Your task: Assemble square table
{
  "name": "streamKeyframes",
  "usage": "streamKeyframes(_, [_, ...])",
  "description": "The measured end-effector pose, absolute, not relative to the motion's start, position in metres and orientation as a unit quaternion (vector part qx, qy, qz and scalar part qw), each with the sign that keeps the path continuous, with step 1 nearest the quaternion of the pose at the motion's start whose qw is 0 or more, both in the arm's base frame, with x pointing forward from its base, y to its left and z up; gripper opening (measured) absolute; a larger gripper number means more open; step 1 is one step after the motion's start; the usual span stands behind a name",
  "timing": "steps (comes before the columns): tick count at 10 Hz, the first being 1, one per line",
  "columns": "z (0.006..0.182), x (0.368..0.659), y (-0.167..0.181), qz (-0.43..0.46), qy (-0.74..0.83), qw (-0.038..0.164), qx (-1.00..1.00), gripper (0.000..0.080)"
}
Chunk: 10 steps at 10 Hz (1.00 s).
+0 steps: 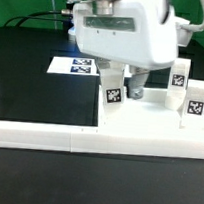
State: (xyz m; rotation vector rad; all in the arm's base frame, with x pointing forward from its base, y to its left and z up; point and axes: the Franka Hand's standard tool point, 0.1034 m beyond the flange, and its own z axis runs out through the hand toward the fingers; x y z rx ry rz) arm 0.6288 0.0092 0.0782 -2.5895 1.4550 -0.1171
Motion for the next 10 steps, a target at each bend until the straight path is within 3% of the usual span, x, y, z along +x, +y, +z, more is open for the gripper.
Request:
streamKeyframes(2, [0.076,0.628,0.007,-0.044,0.435,0.08,-0.896,0.064])
streamKeyframes(6, [0.08,0.633,0.0,-0.088,0.153,0.06,-0.983,0.0649])
streamKeyframes(9, [0.079,0.633,0.002,-0.087,0.158,0.061,-0.982,0.0621])
streamKeyframes(10, [0.078,0.633,0.002,-0.086,0.171,0.063,-0.979,0.0451])
